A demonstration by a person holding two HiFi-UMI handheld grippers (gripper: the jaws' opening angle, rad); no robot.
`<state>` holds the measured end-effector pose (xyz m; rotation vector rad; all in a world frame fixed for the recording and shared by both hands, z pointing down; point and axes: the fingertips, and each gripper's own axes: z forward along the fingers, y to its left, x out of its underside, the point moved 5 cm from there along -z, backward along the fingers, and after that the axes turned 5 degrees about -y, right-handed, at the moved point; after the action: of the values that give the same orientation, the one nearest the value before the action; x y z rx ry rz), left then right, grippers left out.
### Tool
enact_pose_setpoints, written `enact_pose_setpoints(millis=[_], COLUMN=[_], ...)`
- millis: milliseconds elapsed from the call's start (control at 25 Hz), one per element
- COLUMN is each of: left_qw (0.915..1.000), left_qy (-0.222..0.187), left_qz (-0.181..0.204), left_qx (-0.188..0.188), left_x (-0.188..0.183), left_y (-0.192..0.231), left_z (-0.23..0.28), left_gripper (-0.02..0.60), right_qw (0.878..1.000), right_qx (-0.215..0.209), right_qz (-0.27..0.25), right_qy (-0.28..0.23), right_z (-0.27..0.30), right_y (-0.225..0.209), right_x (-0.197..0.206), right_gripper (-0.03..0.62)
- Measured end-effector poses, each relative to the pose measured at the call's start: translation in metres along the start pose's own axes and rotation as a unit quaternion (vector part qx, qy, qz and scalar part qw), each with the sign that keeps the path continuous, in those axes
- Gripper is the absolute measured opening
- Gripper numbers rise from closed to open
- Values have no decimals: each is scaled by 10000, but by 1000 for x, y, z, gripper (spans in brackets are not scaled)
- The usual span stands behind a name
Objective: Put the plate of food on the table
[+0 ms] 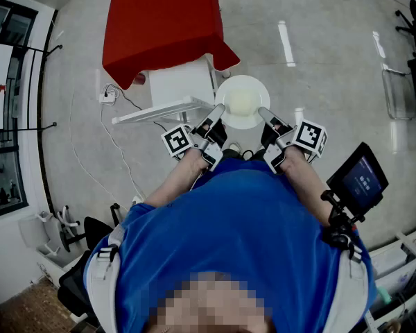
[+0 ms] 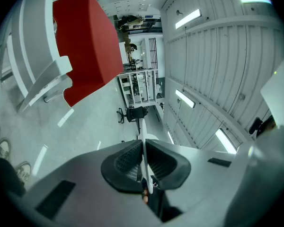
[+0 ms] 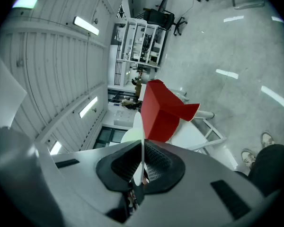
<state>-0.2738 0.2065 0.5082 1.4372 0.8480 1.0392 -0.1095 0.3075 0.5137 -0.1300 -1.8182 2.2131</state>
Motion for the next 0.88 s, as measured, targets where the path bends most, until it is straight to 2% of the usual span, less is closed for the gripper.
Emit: enact_pose_setpoints(millis=[440, 880], left_qw=[10000, 9999], left_qy=[29, 79], left_qz=[-21, -55], left_qx=[-14, 71], left_x=[0, 0], left_y=[1, 0], left_z=[1, 5], left_gripper=[28, 29], right_qw=[9998, 10000], right_qx=[-18, -34], right_qz=[-201, 34], right_qy=[14, -71], right_z=[1, -1], right_y=[-3, -3], right_x=[-3, -4], right_gripper=[11, 11])
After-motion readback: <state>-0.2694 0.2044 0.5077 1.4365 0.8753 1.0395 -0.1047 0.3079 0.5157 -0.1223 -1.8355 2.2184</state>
